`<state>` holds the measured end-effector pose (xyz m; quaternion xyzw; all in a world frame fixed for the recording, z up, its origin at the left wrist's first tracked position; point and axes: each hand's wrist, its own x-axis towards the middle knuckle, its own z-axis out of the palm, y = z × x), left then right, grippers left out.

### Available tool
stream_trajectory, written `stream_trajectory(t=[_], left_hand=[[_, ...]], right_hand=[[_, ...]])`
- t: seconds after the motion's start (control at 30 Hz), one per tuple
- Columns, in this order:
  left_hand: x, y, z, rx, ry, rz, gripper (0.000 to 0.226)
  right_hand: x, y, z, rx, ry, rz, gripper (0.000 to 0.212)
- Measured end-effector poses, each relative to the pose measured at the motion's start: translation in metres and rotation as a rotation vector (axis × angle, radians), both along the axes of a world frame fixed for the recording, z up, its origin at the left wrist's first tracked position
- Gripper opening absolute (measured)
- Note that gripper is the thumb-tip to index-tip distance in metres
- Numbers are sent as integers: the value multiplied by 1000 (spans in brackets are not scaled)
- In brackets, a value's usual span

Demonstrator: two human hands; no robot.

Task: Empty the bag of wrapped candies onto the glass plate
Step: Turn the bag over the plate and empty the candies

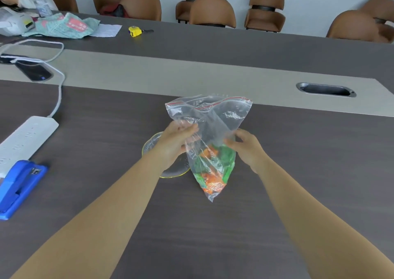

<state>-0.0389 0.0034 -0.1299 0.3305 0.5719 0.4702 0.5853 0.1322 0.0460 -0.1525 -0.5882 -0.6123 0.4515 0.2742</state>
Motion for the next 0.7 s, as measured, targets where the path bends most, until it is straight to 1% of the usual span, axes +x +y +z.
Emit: stream_trajectory(t=[0.07, 0.1, 0.13, 0.2, 0.23, 0.3, 0.37, 0.43, 0.47, 0.53, 0.63, 0.7], left_hand=[[0, -4, -11, -21, 92, -2, 29], [1, -4, -18, -50, 116, -22, 37], [4, -6, -21, -72, 147, -59, 39], [11, -9, -27, -114, 226, -120, 39], [12, -7, -31, -119, 240, -111, 37], [13, -5, -33, -129, 232, -66, 27], [9, -4, -33, -168, 188, -11, 20], [-2, -5, -36, -188, 134, 4, 20], [-8, -7, -36, -191, 108, -2, 22], [-21, -14, -35, -226, 104, -23, 26], [-40, -26, -42, -322, 89, -42, 29], [-54, -34, -50, -375, 88, -31, 25]], right_hand=[[-3, 4, 0, 2, 7, -33, 26], [-4, 5, 1, 4, 16, -41, 24], [-5, 6, 1, 13, 5, -48, 24], [-5, 6, 2, 56, -50, -45, 29], [-4, 5, 3, 78, -79, -38, 27], [-1, 3, 6, 115, -112, -22, 22], [1, -1, 9, 135, -117, -3, 32], [-2, -6, 12, 122, -103, -2, 43], [-5, -10, 14, 95, -95, -7, 45], [-14, -18, 13, 10, -78, 3, 42], [-32, -29, 4, -125, -69, 43, 21], [-46, -36, -5, -188, -88, 51, 20]])
